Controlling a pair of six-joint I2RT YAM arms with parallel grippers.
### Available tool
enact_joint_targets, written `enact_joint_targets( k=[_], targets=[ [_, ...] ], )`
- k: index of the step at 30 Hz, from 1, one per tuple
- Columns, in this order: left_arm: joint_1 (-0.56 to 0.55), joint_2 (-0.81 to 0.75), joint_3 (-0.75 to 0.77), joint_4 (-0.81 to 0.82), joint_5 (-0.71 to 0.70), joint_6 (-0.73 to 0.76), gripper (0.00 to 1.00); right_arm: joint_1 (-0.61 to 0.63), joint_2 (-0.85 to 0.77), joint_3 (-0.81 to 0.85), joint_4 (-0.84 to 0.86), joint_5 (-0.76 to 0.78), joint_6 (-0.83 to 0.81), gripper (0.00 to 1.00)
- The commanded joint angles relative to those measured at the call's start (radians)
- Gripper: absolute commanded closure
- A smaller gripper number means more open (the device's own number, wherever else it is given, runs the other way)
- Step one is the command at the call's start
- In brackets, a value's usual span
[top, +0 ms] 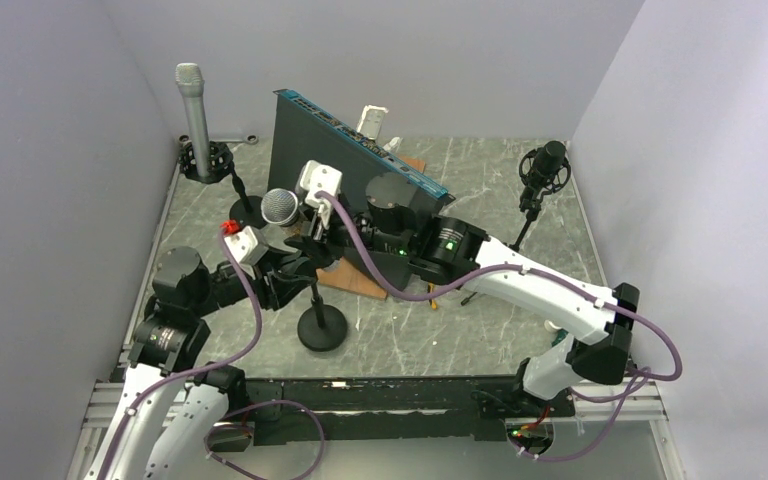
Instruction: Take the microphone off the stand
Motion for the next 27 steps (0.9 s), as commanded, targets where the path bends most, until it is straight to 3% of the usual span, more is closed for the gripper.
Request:
enact_joint_targets(
  k=[1,5,10,17,21,27],
  targets=[
    [0.004,0.050,-0.015,-0.072,0.025,-0.016,1.00,0.048,0.002,0.174,0.165,-0.246,-0.065,1.00],
    [0.005,0.040,-0.032,-0.037,0.044,-0.024,1.00,0.055,0.017,0.195,0.168,-0.207,-0.079,1.00],
    [0.004,0.045,-0.055,-0.028,0.028,-0.030,1.00,0.055,-0.027,0.152,0.317,-0.054,-0.020,1.00],
    [0.005,0.065,-0.046,-0.016,0.018,-0.036,1.00,0.054,-0.008,0.205,0.375,-0.167,-0.009,1.00],
    [0.005,0.045,-0.071,0.009,0.004,-0.047,1.00,0.055,0.016,0.225,0.384,-0.142,0.009,1.00],
    [0.005,0.007,-0.079,-0.003,-0.071,-0.027,1.00,0.055,-0.036,0.088,0.452,-0.092,0.036,1.00]
  ],
)
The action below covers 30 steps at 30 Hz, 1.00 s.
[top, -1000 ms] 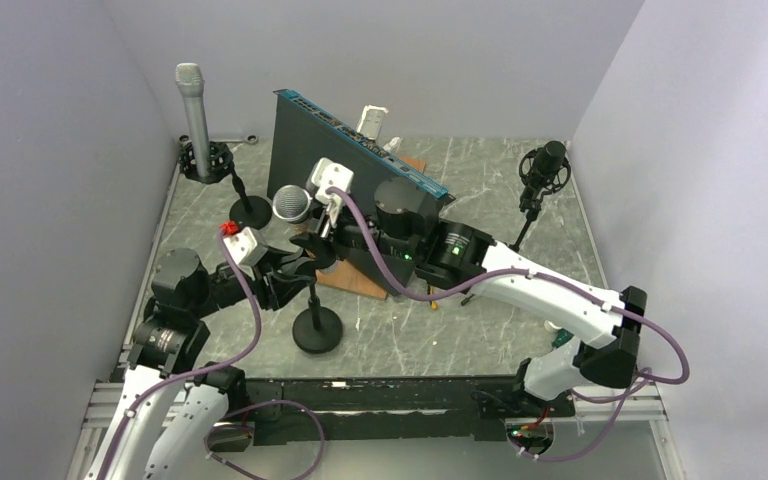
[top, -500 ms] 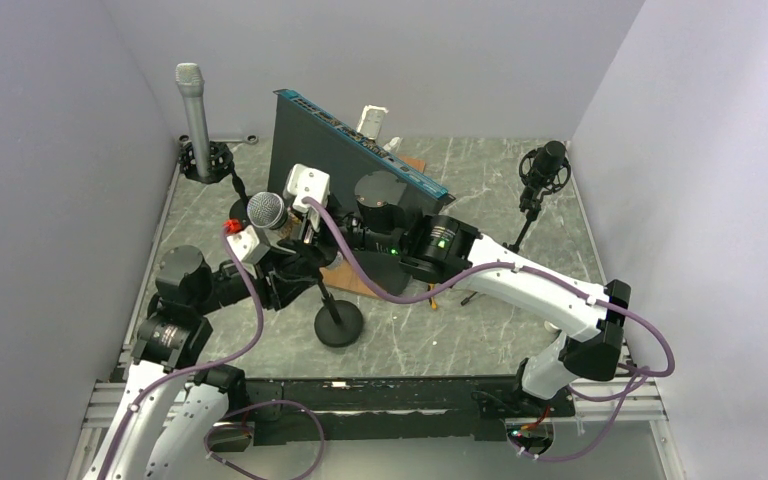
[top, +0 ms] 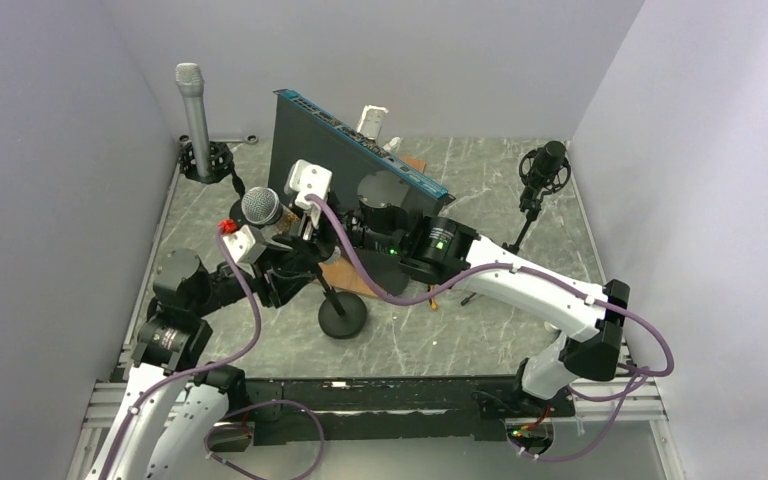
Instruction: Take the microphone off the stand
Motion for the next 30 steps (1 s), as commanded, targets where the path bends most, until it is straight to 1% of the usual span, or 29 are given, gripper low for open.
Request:
enact_joint_targets(
  k=[1,3,6,8,10,14,16,17,18,19,21,22,23,25,27,30],
  targets=[
    [0.003,-0.005,-0.046,-0.085,-0.090,0.011,1.00,0.037,-0.116,-0.035,0.459,-0.074,0.101,1.00],
    [0.003,-0.020,-0.043,-0.086,-0.115,0.008,1.00,0.037,-0.143,-0.099,0.469,-0.064,0.104,1.00],
    [0.003,-0.050,-0.046,-0.085,-0.140,0.016,1.00,0.037,-0.188,-0.204,0.517,-0.006,0.132,1.00],
    [0.003,-0.069,-0.050,-0.080,-0.171,0.014,1.00,0.036,-0.203,-0.236,0.541,0.017,0.148,1.00],
    [0.003,-0.065,-0.044,-0.089,-0.192,0.010,1.00,0.037,-0.197,-0.232,0.544,0.008,0.153,1.00],
    [0.003,-0.045,-0.029,-0.105,-0.188,0.011,1.00,0.038,-0.139,-0.135,0.501,-0.050,0.158,1.00],
    [0.003,-0.046,-0.020,-0.113,-0.196,0.010,1.00,0.040,-0.129,-0.113,0.506,-0.065,0.165,1.00],
    [0.003,-0.050,-0.018,-0.116,-0.199,0.009,0.96,0.041,-0.132,-0.114,0.515,-0.067,0.169,1.00],
    [0.003,-0.064,-0.019,-0.114,-0.205,0.003,0.85,0.043,-0.138,-0.121,0.524,-0.066,0.171,1.00],
    [0.003,-0.080,-0.024,-0.108,-0.206,-0.001,0.72,0.042,-0.145,-0.133,0.532,-0.063,0.171,1.00],
    [0.003,-0.118,-0.040,-0.085,-0.195,-0.009,0.56,0.041,-0.161,-0.162,0.539,-0.045,0.171,1.00],
    [0.003,-0.135,-0.050,-0.071,-0.190,-0.012,0.40,0.041,-0.168,-0.177,0.539,-0.035,0.171,1.00],
    [0.003,-0.153,-0.058,-0.059,-0.186,-0.014,0.31,0.041,-0.172,-0.190,0.539,-0.024,0.172,1.00],
    [0.003,-0.176,-0.066,-0.047,-0.184,-0.016,0.20,0.042,-0.181,-0.213,0.535,-0.011,0.174,1.00],
    [0.003,-0.187,-0.069,-0.043,-0.181,-0.012,0.12,0.042,-0.185,-0.235,0.536,-0.003,0.176,1.00],
    [0.003,-0.202,-0.074,-0.035,-0.177,-0.011,0.07,0.042,-0.189,-0.249,0.529,0.003,0.180,1.00]
  ],
)
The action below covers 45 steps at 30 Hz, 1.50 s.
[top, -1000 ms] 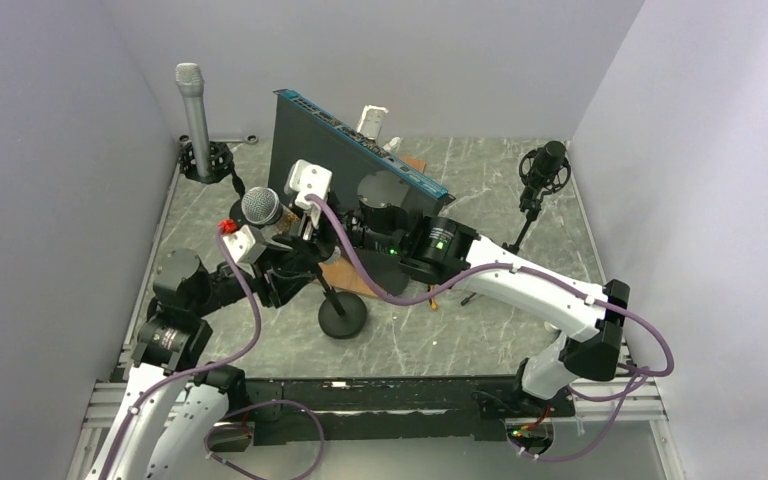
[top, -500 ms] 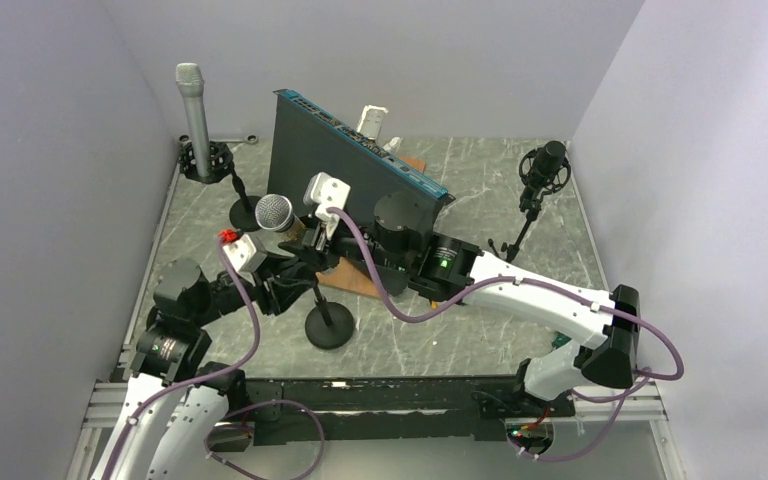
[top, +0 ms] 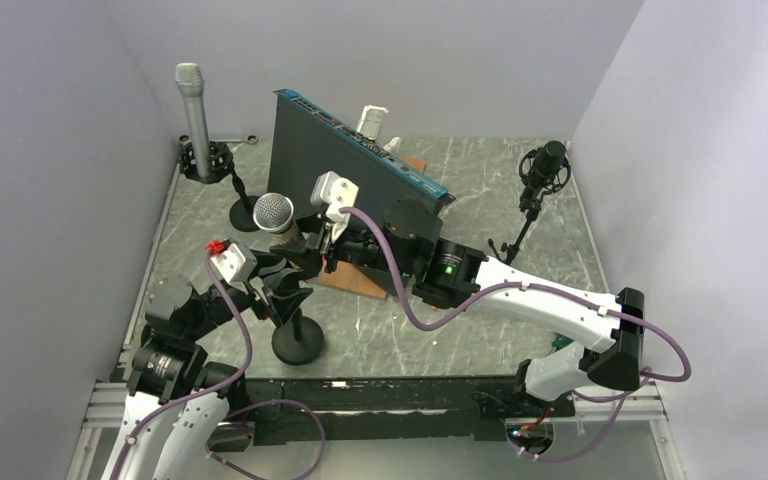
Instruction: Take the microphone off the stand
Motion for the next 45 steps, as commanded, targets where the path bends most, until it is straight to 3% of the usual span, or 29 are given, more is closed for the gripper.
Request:
enact_joint_targets(
  k=[1,5,10,18,19,21,22,23,24,35,41,45],
  targets=[
    [0.006,-0.026,-0.009,0.034,-0.020,-0.001,0.07,0.005,-0.074,0.008,0.177,-0.016,0.039,1.00],
    [0.005,-0.071,-0.027,0.073,0.044,-0.001,0.07,0.005,-0.069,0.008,0.154,-0.013,0.031,1.00],
    [0.005,-0.104,-0.047,0.129,0.121,-0.016,0.14,0.005,-0.070,0.006,0.139,-0.005,0.023,1.00],
    [0.005,-0.065,-0.023,0.132,0.121,-0.014,0.20,0.005,-0.063,0.020,0.128,-0.013,0.019,1.00],
    [0.006,-0.063,-0.019,0.135,0.120,-0.016,0.24,0.006,-0.063,0.020,0.127,-0.014,0.019,1.00],
    [0.005,-0.052,-0.010,0.131,0.120,-0.010,0.42,0.005,-0.064,0.017,0.129,-0.015,0.019,1.00],
    [0.005,-0.042,-0.003,0.122,0.123,-0.003,0.58,0.005,-0.064,0.016,0.128,-0.016,0.018,1.00],
    [0.006,-0.029,0.002,0.113,0.121,0.001,0.82,0.005,-0.063,0.018,0.126,-0.018,0.018,1.00],
    [0.005,-0.013,0.009,0.088,0.099,0.004,0.99,0.006,-0.059,0.025,0.122,-0.022,0.017,1.00],
    [0.005,0.025,-0.005,0.064,0.069,0.034,1.00,0.019,0.043,0.284,0.029,-0.023,-0.059,1.00],
    [0.005,0.000,-0.012,0.068,0.010,0.025,1.00,0.021,0.031,0.382,-0.050,0.170,-0.062,1.00],
    [0.005,-0.065,-0.016,0.083,-0.216,-0.021,1.00,0.021,-0.052,0.273,-0.117,0.346,-0.058,1.00]
  ],
)
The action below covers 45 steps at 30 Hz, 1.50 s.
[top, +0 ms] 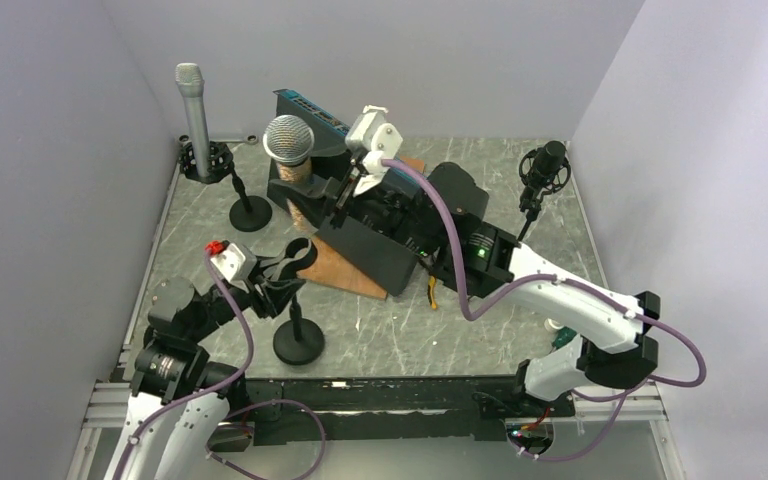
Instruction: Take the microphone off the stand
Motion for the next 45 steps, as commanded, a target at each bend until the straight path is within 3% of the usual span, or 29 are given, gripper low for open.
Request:
enact_joint_targets(
  k=[1,5,11,16,22,27,34,35,37,39,40,45],
  targets=[
    [0.004,-0.086,0.004,0.075,-0.293,-0.024,1.00,-0.001,-0.123,-0.118,-0.070,0.240,-0.006,1.00],
    [0.004,-0.174,-0.035,0.189,-0.485,-0.042,1.00,-0.003,-0.246,-0.348,-0.127,0.337,0.027,1.00],
    [0.004,-0.097,-0.021,0.276,-0.666,-0.004,1.00,-0.005,-0.275,-0.560,-0.310,0.353,0.125,1.00],
    [0.004,-0.046,0.006,0.256,-0.781,0.052,1.00,-0.005,-0.164,-0.620,-0.447,0.299,0.218,1.00],
    [0.004,-0.102,-0.046,0.162,-1.075,-0.041,1.00,-0.028,-0.015,-0.616,-0.543,0.236,0.252,1.00],
    [0.004,-0.124,-0.047,0.091,-1.093,-0.107,0.99,-0.054,0.096,-0.580,-0.581,0.100,0.212,1.00],
    [0.004,-0.039,0.017,-0.066,-1.081,-0.189,0.52,-0.063,0.241,-0.538,-0.578,0.037,0.175,1.00],
    [0.004,-0.035,0.022,-0.075,-1.063,-0.189,0.44,-0.066,0.251,-0.545,-0.562,0.032,0.175,1.00],
    [0.004,-0.033,0.048,-0.105,-1.041,-0.209,0.18,-0.073,0.264,-0.558,-0.534,0.017,0.176,1.00],
    [0.004,-0.028,0.090,-0.153,-1.024,-0.234,0.05,-0.083,0.275,-0.567,-0.513,0.007,0.173,1.00],
    [0.004,-0.021,0.117,-0.179,-1.016,-0.246,0.01,-0.086,0.280,-0.573,-0.507,0.006,0.172,1.00],
    [0.004,0.062,0.332,-0.396,-1.039,-0.335,0.01,-0.101,0.299,-0.597,-0.477,-0.010,0.156,1.00]
  ],
)
